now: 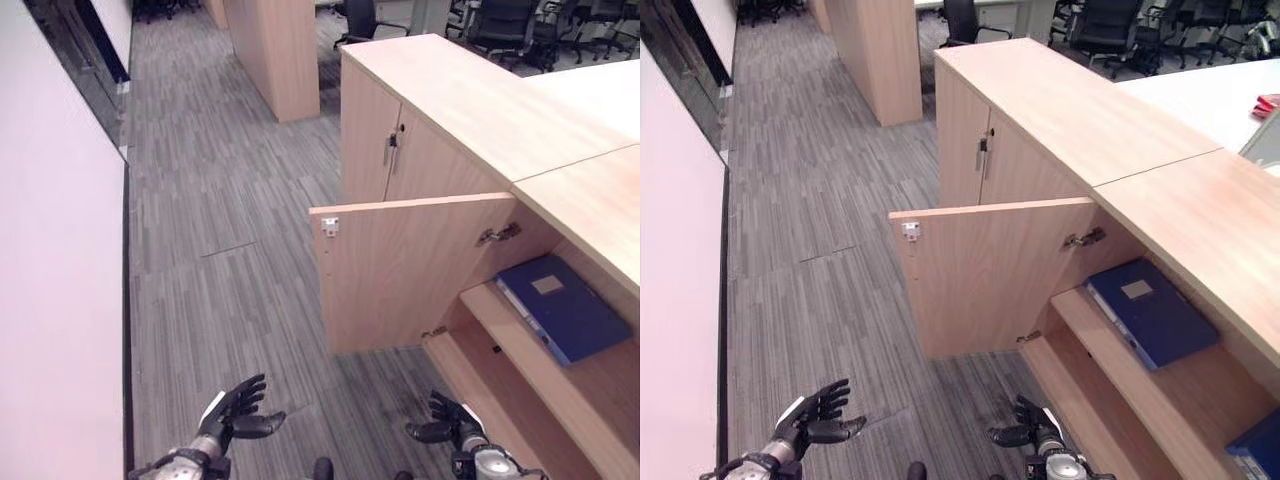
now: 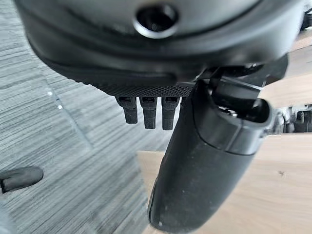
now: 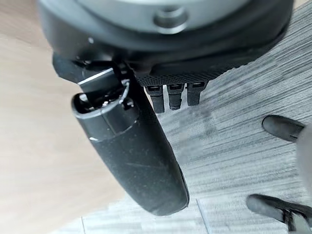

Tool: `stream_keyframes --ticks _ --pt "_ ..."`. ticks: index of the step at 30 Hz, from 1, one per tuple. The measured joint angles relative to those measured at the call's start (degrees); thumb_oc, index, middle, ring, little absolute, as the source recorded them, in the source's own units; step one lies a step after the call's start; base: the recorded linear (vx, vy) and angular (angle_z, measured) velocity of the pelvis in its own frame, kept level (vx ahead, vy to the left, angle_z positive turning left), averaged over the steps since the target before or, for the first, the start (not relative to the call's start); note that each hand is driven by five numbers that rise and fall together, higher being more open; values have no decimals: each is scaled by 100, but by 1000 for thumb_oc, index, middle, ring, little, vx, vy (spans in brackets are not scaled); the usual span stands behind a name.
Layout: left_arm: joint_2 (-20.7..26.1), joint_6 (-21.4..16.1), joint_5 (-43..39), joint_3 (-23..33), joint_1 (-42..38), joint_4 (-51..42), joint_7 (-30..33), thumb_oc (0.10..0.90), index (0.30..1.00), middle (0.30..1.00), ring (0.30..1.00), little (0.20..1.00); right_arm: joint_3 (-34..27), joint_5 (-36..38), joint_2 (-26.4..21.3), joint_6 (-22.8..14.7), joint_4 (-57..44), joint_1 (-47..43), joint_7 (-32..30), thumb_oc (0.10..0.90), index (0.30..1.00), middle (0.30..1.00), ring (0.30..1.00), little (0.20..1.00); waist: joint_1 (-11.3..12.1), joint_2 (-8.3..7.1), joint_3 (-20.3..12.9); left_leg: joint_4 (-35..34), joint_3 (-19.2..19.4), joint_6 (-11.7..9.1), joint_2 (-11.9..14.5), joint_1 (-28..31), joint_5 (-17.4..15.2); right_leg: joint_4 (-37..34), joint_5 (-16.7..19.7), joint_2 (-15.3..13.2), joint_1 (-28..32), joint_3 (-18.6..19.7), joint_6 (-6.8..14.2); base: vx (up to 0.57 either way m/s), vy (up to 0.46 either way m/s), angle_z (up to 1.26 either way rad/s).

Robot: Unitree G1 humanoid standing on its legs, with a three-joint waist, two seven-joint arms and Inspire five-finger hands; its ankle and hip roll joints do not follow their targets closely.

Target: Put the empty folder in the office cabinet

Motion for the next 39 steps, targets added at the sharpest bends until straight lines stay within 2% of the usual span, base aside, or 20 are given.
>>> stream_keyframes --ticks 5,10,14,20,22,25,26,30,35,39 --pt "-81 -5 2 97 10 -105 0 800 900 900 900 900 0 -2 -78 5 1 231 8 800 900 900 900 900 -40 -112 -129 0 31 -76 66 56 -35 -557 267 166 308 18 -73 68 -37 -8" --pt "-103 -5 -1 146 -108 -125 29 800 900 900 900 900 6 -2 -55 13 1 438 74 800 900 900 900 900 -186 -134 -227 -25 67 -153 64 188 -97 -577 236 155 400 75 -35 60 -26 -4" --pt "-104 -5 -5 198 -275 -116 193 800 900 900 900 900 45 -3 -43 23 -12 512 109 800 900 900 900 900 -187 -149 -316 -27 151 -181 62 223 -122 -594 247 148 399 154 -29 33 -5 -11" --pt "38 -14 -5 400 -1160 373 631 800 900 900 900 900 303 -14 -87 29 -116 536 144 800 900 900 900 900 -358 -197 -438 -27 284 -155 66 246 -104 -596 305 153 354 299 -32 30 4 -10" --pt "356 -11 -16 424 -1736 903 726 800 900 900 900 900 539 -28 -162 38 -273 525 196 800 900 900 900 900 -487 -220 -470 -28 343 -136 76 232 -90 -596 330 159 313 334 -40 23 2 -17" --pt "612 -114 -305 561 -2284 1450 907 800 900 900 900 900 567 -30 -193 28 -436 548 235 800 900 900 900 900 -609 -249 -501 -30 482 -111 88 242 -74 -591 378 161 276 421 -61 23 0 -22" --pt "857 -48 -451 626 -2596 1827 993 800 900 900 900 900 623 -31 -194 33 -469 490 260 800 900 900 900 900 -638 -285 -524 -31 521 -114 99 237 -77 -594 391 173 261 463 -67 18 9 -21" --pt "1243 -39 -864 751 -3249 2281 1128 800 900 900 900 900 684 -28 -255 18 -455 512 268 800 900 900 900 900 -786 -334 -555 -31 573 -111 94 235 -76 -555 439 167 226 495 -70 11 7 -6" --pt "1551 -22 -911 696 -3913 2581 1135 800 900 900 900 900 684 -27 -307 21 -455 527 279 800 900 900 900 900 -865 -370 -578 -31 677 -106 91 251 -82 -554 474 170 203 609 -57 19 23 -10" --pt "1568 -6 -1124 521 -4270 2596 1133 800 900 900 900 900 685 -25 -309 25 -455 547 279 800 900 900 900 900 -968 -394 -584 -33 739 -110 84 250 -85 -555 485 159 167 645 -36 18 14 -6"
